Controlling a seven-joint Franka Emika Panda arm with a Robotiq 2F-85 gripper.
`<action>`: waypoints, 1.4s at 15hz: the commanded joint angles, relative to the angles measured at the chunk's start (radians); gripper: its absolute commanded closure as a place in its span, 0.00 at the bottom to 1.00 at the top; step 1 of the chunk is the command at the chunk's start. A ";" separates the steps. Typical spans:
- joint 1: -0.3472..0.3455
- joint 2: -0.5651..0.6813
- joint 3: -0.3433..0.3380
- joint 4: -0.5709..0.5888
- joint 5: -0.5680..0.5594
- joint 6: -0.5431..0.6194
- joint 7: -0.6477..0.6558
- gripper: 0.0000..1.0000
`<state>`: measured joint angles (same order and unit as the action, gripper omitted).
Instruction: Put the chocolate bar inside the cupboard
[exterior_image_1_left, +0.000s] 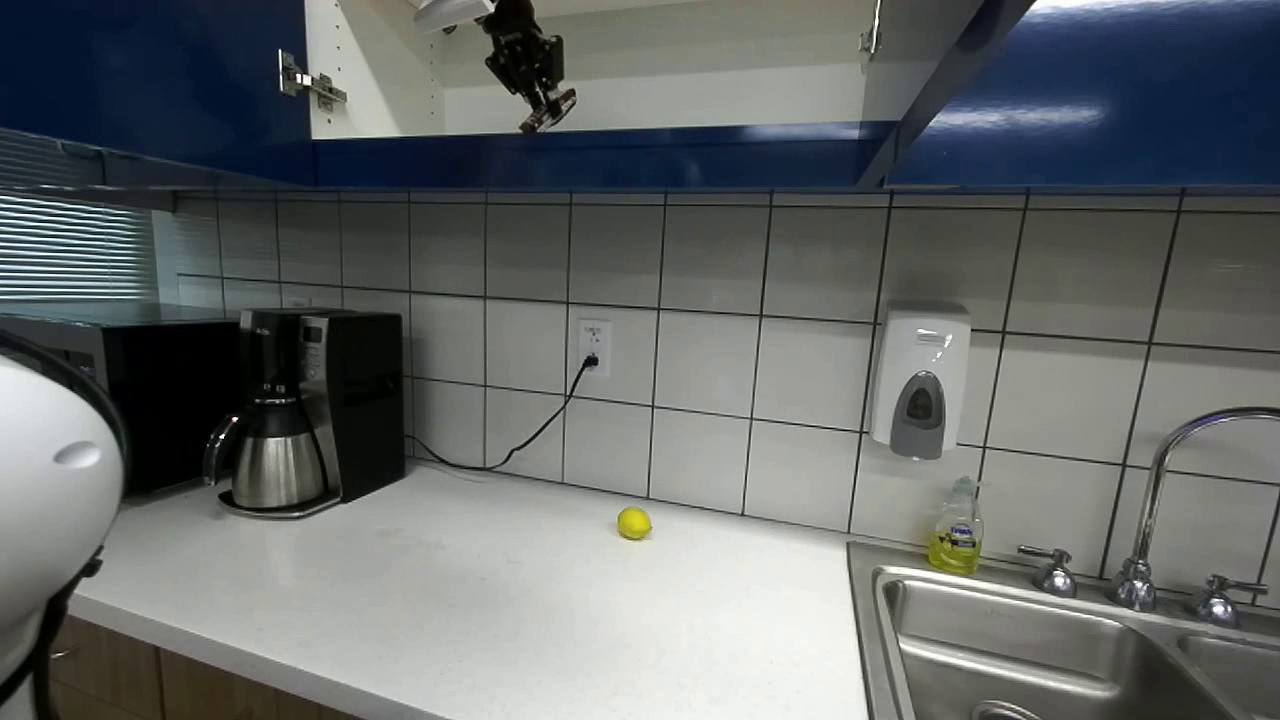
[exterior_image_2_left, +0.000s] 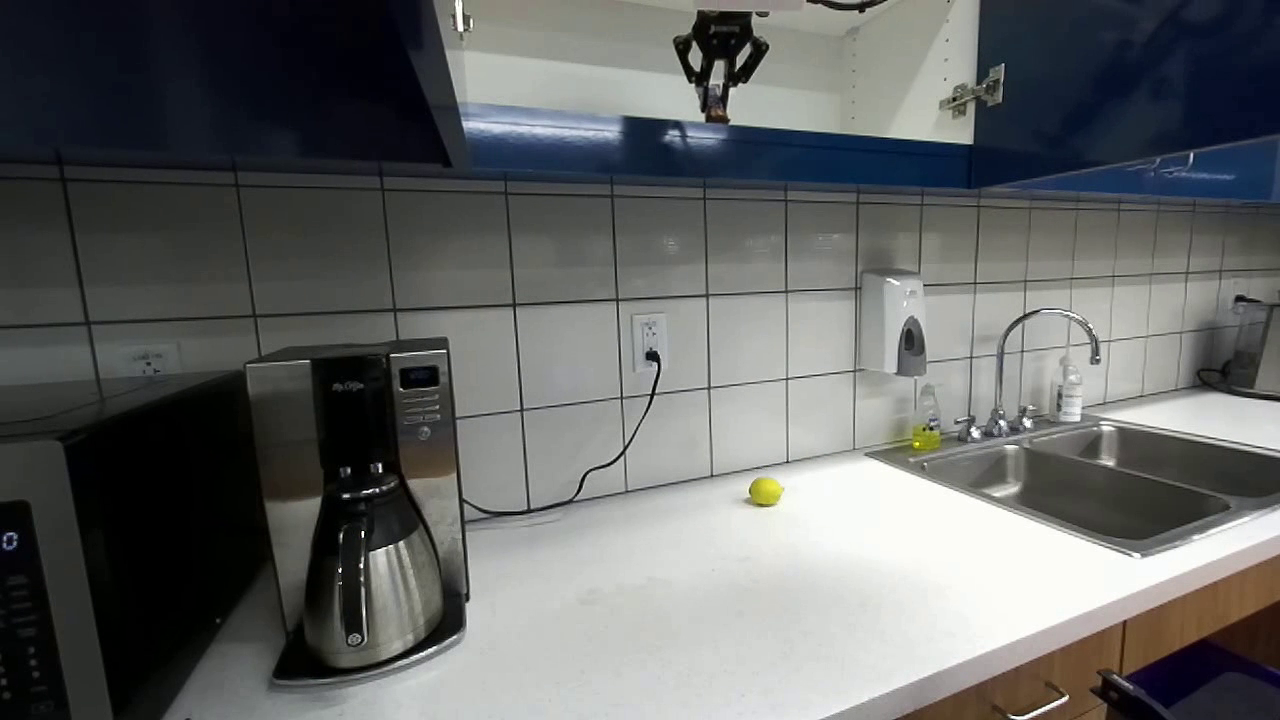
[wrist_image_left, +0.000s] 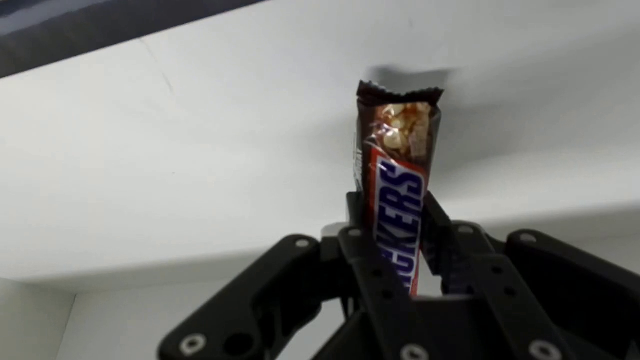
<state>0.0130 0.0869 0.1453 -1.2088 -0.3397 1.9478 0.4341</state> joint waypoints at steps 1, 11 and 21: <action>0.013 0.068 0.003 0.106 -0.026 -0.056 0.024 0.93; 0.015 0.159 -0.003 0.227 -0.020 -0.127 0.020 0.40; 0.011 0.126 0.002 0.189 0.001 -0.108 0.018 0.00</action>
<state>0.0187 0.2342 0.1452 -1.0110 -0.3396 1.8543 0.4341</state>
